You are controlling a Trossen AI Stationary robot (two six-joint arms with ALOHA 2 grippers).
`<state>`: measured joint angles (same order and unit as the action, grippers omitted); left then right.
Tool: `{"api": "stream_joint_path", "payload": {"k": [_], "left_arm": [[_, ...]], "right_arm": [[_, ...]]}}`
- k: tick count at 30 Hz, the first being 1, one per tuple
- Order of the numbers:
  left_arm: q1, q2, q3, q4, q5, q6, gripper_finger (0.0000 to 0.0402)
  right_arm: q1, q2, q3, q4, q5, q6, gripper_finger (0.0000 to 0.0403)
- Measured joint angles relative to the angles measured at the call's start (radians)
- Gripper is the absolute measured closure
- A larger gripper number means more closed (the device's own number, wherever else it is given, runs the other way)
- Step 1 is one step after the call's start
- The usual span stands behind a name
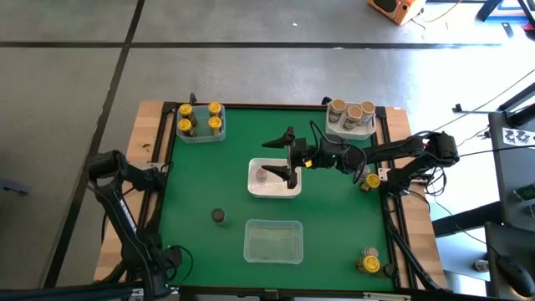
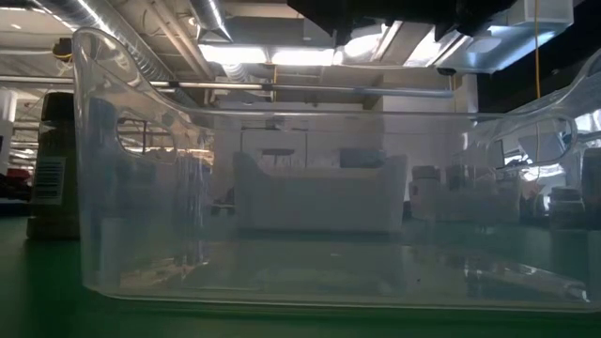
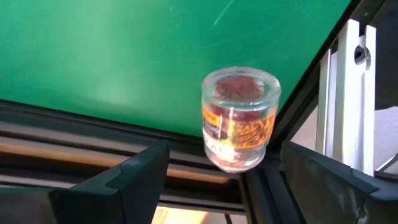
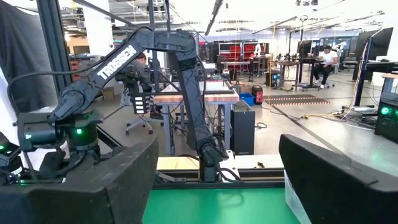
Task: Sort spices by type
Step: Put the left brown seasoning bottle into the bottom white bin
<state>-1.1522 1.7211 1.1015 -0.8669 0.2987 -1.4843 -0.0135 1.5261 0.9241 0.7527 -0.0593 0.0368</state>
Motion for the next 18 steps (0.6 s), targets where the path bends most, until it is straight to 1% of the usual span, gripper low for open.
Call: {"api": "stream_joint_path", "payload": {"k": [10, 18], "left_arm": [[-0.012, 0.049, 0.000, 0.019, 0.004, 0.022, 0.0098], [-0.027, 0.120, 0.000, 0.020, -0.015, 0.028, 0.0098]], "right_arm": [[0.000, 0.000, 0.000, 0.000, 0.000, 0.000, 0.0070], [0.000, 0.000, 0.000, 0.000, 0.000, 0.000, 0.0070]]}}
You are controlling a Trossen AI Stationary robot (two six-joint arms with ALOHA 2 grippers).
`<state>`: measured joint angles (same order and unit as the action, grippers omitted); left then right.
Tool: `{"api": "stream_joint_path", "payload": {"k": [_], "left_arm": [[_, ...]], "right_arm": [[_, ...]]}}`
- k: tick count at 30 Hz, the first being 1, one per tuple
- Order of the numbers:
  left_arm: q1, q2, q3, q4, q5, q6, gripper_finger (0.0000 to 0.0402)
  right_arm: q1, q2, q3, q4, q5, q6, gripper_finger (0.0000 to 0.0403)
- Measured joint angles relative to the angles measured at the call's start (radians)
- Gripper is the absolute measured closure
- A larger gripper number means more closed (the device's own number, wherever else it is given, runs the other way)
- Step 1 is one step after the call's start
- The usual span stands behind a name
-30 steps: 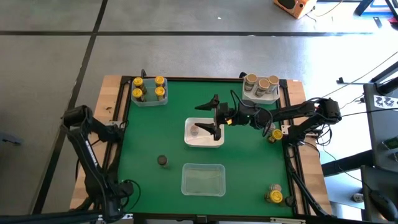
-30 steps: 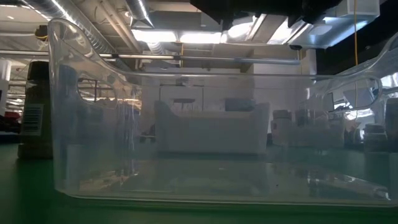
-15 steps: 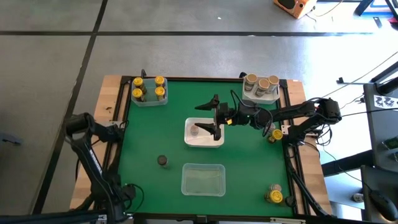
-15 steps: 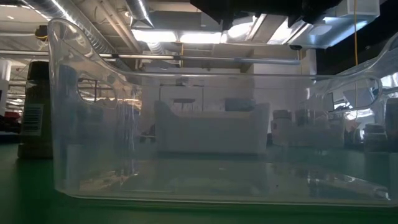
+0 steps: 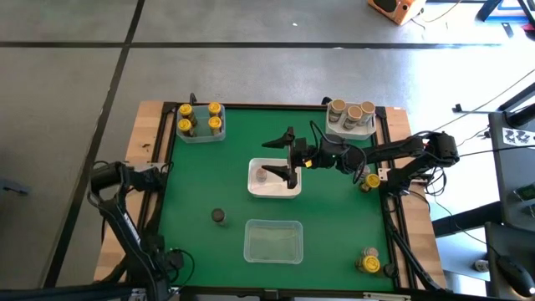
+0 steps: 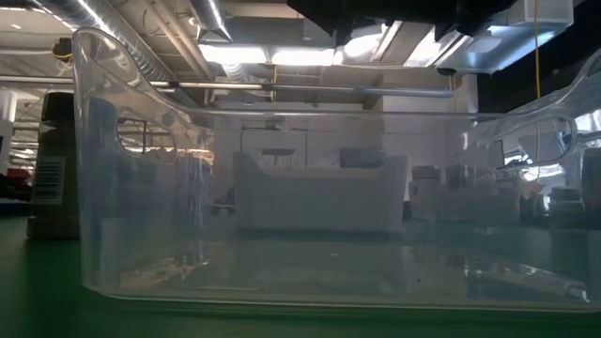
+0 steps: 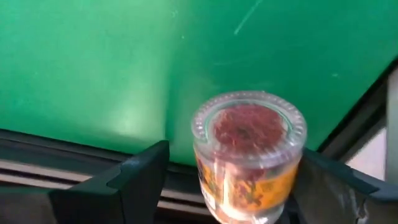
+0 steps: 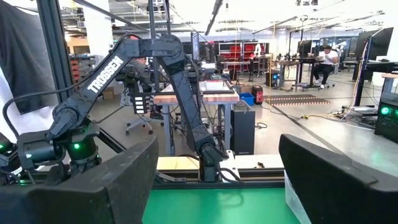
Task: Sort spices by type
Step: Put the left brown seasoning bottle into the bottom white bin
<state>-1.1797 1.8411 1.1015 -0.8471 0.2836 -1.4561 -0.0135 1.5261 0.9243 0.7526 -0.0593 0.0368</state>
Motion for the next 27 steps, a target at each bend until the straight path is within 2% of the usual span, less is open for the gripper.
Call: {"api": "stream_joint_path", "payload": {"k": [3, 6, 13, 20, 27], "left_arm": [[0.002, 0.014, 0.001, 0.002, 0.005, -0.006, 0.0099], [0.002, 0.017, 0.002, 0.005, 0.007, 0.005, 0.0117], [0.010, 0.016, 0.002, -0.007, 0.008, 0.065, 0.0214], [0.087, -0.040, 0.022, -0.147, 0.020, 0.186, 0.0218], [0.170, -0.165, 0.042, -0.325, -0.145, 0.239, 0.0218]], "right_arm": [[0.000, 0.000, 0.000, 0.000, 0.000, 0.000, 0.0070], [0.000, 0.000, 0.000, 0.000, 0.000, 0.000, 0.0070], [0.000, 0.000, 0.000, 0.000, 0.000, 0.000, 0.0070], [0.000, 0.000, 0.000, 0.000, 0.000, 0.000, 0.0070], [0.000, 0.000, 0.000, -0.001, 0.000, 0.000, 0.0070]]}}
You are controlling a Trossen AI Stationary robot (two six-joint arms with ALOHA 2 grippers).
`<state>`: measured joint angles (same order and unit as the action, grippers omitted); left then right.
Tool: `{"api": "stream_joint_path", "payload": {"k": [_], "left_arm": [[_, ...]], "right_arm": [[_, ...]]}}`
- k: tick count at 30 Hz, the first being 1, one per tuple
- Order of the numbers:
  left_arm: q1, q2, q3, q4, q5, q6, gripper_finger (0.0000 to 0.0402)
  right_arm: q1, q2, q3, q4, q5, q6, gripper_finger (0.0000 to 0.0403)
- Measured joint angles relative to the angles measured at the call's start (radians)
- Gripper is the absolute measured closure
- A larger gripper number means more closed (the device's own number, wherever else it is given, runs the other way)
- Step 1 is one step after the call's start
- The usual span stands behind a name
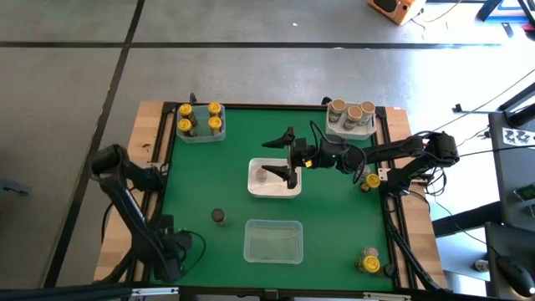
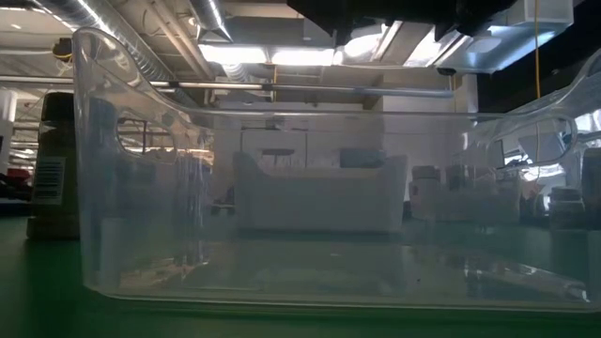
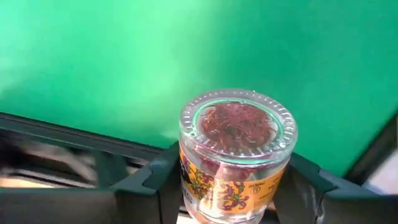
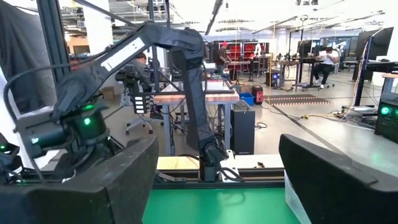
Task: Sort spices by type
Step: Put the left brown seasoning bottle into the bottom white bin
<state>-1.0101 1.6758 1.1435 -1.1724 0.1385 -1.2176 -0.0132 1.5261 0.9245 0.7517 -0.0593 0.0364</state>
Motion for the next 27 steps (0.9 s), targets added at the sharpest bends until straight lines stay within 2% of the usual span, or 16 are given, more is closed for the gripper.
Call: {"api": "stream_joint_path", "payload": {"k": [5, 8, 12, 20, 27], "left_arm": [[0.068, -0.067, -0.002, -0.050, -0.141, 0.032, 0.0218], [0.119, -0.075, -0.018, -0.045, -0.182, 0.073, 0.0218], [0.197, -0.074, -0.085, -0.038, -0.181, 0.135, 0.0215], [0.355, -0.073, -0.262, 0.131, -0.170, 0.301, 0.0214], [0.398, -0.072, -0.310, 0.249, -0.147, 0.369, 0.0211]], "right_arm": [[0.000, 0.000, 0.000, 0.000, 0.000, 0.000, 0.0070], [0.000, 0.000, 0.000, -0.001, 0.000, 0.000, 0.0070], [0.000, 0.000, 0.000, -0.001, 0.000, 0.000, 0.0070], [0.000, 0.000, 0.000, -0.006, 0.000, -0.004, 0.0070], [0.000, 0.000, 0.000, -0.017, 0.026, -0.019, 0.0070]]}}
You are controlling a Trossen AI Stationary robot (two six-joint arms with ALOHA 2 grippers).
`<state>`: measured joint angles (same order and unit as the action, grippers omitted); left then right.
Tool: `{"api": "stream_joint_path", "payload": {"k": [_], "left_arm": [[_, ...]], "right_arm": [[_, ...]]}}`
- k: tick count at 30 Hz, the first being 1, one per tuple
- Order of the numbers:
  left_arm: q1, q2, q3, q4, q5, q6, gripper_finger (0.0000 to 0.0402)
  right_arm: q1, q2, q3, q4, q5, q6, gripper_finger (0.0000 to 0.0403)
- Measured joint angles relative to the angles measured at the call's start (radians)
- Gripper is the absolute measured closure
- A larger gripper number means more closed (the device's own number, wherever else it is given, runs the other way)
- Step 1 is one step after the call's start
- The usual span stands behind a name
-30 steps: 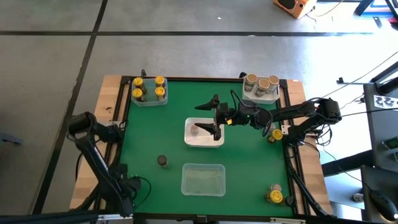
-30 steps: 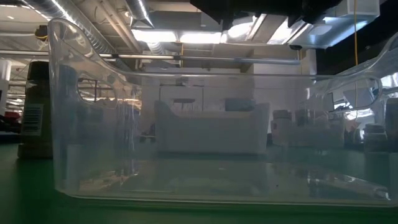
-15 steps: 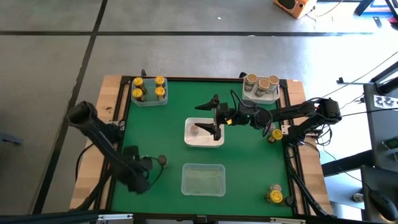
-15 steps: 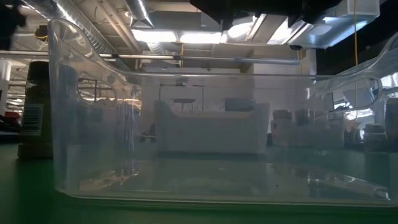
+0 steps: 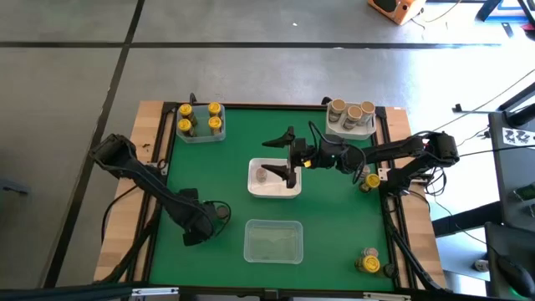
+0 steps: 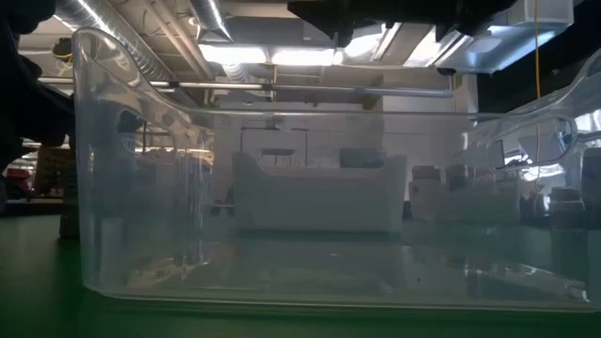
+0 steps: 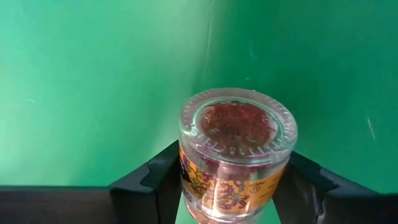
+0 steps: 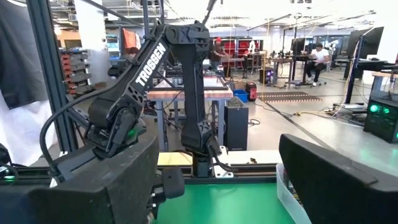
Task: Sort spices by type
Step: Put the left brown seasoning bottle into the bottom white bin
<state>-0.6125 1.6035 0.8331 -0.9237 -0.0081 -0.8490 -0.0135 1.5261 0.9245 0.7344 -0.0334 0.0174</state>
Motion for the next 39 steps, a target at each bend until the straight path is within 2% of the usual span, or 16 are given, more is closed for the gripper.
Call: {"api": "stream_joint_path", "payload": {"k": [9, 17, 25, 31, 39], "left_arm": [[-0.008, -0.001, -0.010, 0.006, -0.018, 0.014, 0.0179], [-0.014, 0.000, 0.013, -0.029, -0.021, 0.018, 0.0175], [-0.060, -0.070, 0.023, -0.048, -0.082, -0.067, 0.0174], [-0.068, -0.106, 0.024, -0.061, -0.092, -0.124, 0.0173], [-0.181, -0.164, 0.024, -0.064, -0.124, -0.190, 0.0173]], "right_arm": [[0.000, 0.000, 0.000, -0.001, 0.000, 0.000, 0.0070], [0.000, 0.000, 0.000, 0.000, 0.003, 0.000, 0.0070], [0.000, 0.000, 0.000, -0.001, 0.003, 0.000, 0.0070], [0.000, 0.000, 0.000, 0.000, 0.003, 0.000, 0.0070], [0.000, 0.000, 0.000, -0.001, 0.002, 0.000, 0.0070]]}}
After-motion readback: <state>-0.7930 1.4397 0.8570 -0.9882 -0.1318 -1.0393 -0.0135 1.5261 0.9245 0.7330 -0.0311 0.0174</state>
